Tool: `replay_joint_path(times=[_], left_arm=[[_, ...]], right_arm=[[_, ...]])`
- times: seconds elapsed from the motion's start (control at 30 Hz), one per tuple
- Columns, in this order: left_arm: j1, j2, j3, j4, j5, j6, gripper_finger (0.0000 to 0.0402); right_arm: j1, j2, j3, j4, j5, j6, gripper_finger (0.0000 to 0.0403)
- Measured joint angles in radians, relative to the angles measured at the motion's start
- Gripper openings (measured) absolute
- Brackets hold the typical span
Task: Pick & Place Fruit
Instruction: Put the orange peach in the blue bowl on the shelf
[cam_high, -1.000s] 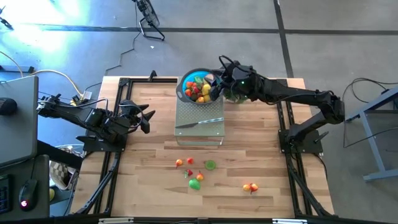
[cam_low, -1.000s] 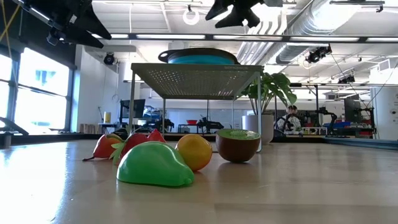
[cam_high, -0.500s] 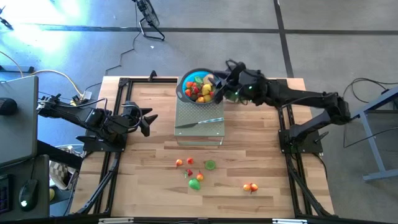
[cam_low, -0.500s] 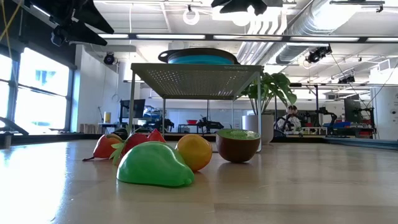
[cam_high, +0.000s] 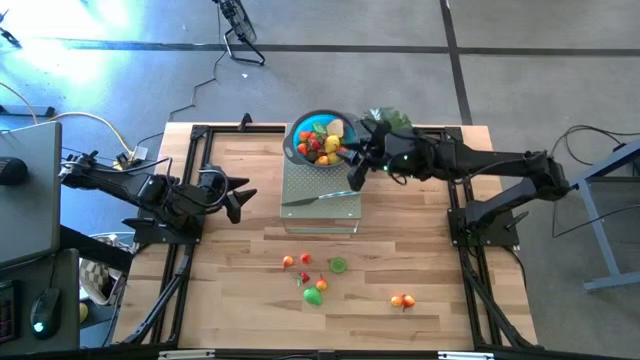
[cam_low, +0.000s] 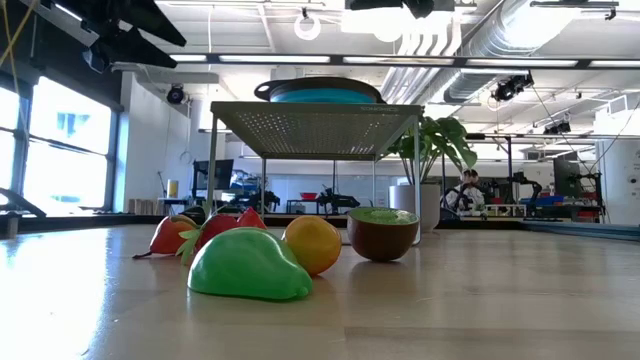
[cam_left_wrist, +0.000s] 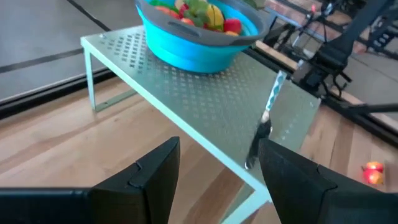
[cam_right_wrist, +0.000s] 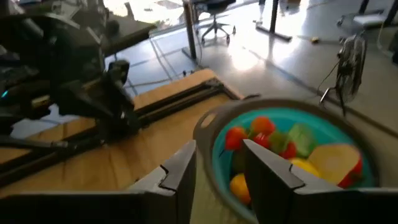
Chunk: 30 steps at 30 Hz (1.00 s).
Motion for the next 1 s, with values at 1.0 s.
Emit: replay_joint_path(times=[1.0], left_arm=[[-0.321, 0.197, 0.0, 0.18, -0.048, 0.023, 0.0214]], right_arm=[[0.271, 0.0, 0.0, -0.399, -0.059, 0.363, 0.0071]])
